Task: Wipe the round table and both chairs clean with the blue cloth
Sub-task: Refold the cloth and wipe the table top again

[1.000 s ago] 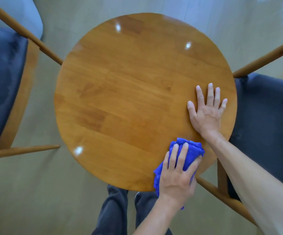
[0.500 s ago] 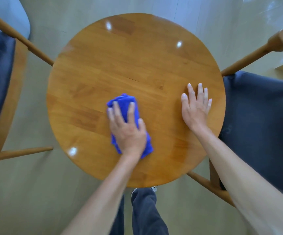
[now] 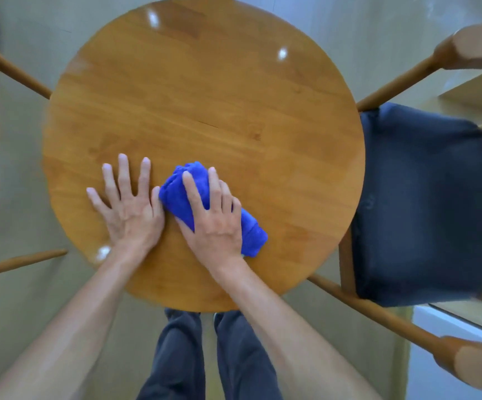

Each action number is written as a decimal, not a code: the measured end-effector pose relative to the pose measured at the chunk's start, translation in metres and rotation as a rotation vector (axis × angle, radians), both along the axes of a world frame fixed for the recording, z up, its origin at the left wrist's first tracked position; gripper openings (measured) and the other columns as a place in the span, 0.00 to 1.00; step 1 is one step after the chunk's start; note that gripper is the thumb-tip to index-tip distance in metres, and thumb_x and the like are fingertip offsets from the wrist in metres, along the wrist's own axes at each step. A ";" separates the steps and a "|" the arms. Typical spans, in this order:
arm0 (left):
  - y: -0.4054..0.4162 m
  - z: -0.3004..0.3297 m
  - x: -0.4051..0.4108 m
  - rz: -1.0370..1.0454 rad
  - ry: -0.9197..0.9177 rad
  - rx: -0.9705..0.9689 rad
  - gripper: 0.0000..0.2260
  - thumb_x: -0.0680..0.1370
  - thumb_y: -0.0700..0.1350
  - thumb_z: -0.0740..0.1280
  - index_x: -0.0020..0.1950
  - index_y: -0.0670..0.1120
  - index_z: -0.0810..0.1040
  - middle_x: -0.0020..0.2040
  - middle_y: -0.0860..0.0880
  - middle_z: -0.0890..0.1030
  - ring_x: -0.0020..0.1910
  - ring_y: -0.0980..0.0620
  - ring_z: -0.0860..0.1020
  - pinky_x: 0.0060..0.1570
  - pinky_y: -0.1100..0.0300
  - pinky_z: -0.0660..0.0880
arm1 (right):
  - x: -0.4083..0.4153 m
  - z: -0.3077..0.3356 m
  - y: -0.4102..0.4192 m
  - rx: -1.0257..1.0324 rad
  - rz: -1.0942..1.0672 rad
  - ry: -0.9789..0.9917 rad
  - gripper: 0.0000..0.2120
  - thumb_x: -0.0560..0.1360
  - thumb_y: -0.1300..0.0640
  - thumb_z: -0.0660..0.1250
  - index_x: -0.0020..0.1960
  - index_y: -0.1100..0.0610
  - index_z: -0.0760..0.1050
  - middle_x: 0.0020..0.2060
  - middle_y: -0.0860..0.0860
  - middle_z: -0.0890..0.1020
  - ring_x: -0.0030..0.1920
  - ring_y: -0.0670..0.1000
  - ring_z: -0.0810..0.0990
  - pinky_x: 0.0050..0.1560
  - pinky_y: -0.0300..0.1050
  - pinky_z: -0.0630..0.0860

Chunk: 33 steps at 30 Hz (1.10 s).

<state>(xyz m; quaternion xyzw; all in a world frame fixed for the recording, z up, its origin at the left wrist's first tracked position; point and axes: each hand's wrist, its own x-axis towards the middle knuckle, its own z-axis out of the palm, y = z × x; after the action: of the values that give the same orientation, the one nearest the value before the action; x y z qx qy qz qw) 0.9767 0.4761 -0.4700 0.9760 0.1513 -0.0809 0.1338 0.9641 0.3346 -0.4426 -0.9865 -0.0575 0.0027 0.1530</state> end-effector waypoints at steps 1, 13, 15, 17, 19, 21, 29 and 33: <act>0.000 -0.003 0.000 -0.007 -0.010 0.019 0.25 0.80 0.54 0.50 0.78 0.54 0.57 0.79 0.46 0.51 0.78 0.41 0.48 0.70 0.32 0.44 | 0.001 -0.004 -0.018 0.010 0.164 -0.060 0.27 0.76 0.47 0.64 0.73 0.48 0.66 0.70 0.61 0.69 0.62 0.60 0.74 0.56 0.53 0.72; -0.001 -0.013 -0.002 -0.020 -0.089 0.089 0.25 0.81 0.56 0.46 0.79 0.58 0.47 0.80 0.50 0.46 0.78 0.44 0.45 0.71 0.40 0.35 | 0.043 -0.008 -0.156 -0.190 -0.555 -0.082 0.28 0.78 0.44 0.59 0.76 0.53 0.61 0.73 0.63 0.63 0.67 0.65 0.68 0.62 0.57 0.66; 0.000 -0.012 -0.002 -0.020 -0.079 0.088 0.25 0.81 0.56 0.46 0.79 0.58 0.47 0.80 0.50 0.45 0.78 0.45 0.44 0.69 0.47 0.29 | -0.018 -0.010 -0.093 -0.073 -0.291 -0.102 0.26 0.77 0.49 0.65 0.73 0.53 0.67 0.71 0.65 0.66 0.66 0.65 0.70 0.60 0.57 0.70; 0.001 -0.012 -0.002 -0.018 -0.070 0.071 0.25 0.80 0.56 0.46 0.78 0.58 0.48 0.80 0.51 0.46 0.78 0.45 0.44 0.69 0.47 0.29 | -0.073 -0.006 -0.059 0.033 0.116 -0.096 0.22 0.75 0.56 0.65 0.69 0.49 0.72 0.69 0.63 0.69 0.63 0.63 0.74 0.57 0.54 0.73; 0.002 -0.014 -0.003 -0.009 -0.067 0.061 0.25 0.80 0.56 0.46 0.78 0.58 0.49 0.80 0.51 0.46 0.78 0.45 0.44 0.70 0.39 0.36 | -0.089 -0.002 -0.079 0.061 0.549 -0.051 0.23 0.74 0.60 0.62 0.67 0.45 0.71 0.69 0.60 0.71 0.60 0.59 0.76 0.55 0.51 0.74; 0.003 -0.015 -0.004 -0.005 -0.066 0.061 0.25 0.81 0.57 0.45 0.78 0.58 0.49 0.80 0.51 0.45 0.78 0.46 0.43 0.70 0.35 0.41 | -0.066 -0.003 -0.132 0.058 0.756 -0.058 0.24 0.72 0.60 0.65 0.67 0.46 0.71 0.68 0.59 0.72 0.59 0.58 0.78 0.55 0.51 0.75; 0.000 -0.013 -0.003 0.006 -0.073 0.055 0.26 0.80 0.56 0.46 0.79 0.56 0.51 0.80 0.50 0.46 0.78 0.45 0.44 0.69 0.33 0.43 | 0.127 -0.004 -0.223 -0.131 -0.539 -0.079 0.26 0.78 0.46 0.61 0.74 0.51 0.64 0.73 0.60 0.64 0.66 0.62 0.69 0.59 0.58 0.70; 0.001 -0.011 -0.003 -0.010 -0.062 0.051 0.26 0.80 0.56 0.45 0.79 0.57 0.50 0.80 0.50 0.46 0.78 0.45 0.44 0.69 0.33 0.43 | 0.095 -0.009 -0.118 -0.133 -0.407 -0.092 0.28 0.75 0.46 0.64 0.74 0.50 0.66 0.72 0.62 0.66 0.65 0.63 0.70 0.57 0.57 0.70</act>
<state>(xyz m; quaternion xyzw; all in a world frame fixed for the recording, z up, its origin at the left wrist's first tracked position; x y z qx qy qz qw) 0.9733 0.4773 -0.4808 0.9819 0.1443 -0.0475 0.1130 1.0596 0.2166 -0.4519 -0.9848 0.1364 -0.0695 0.0823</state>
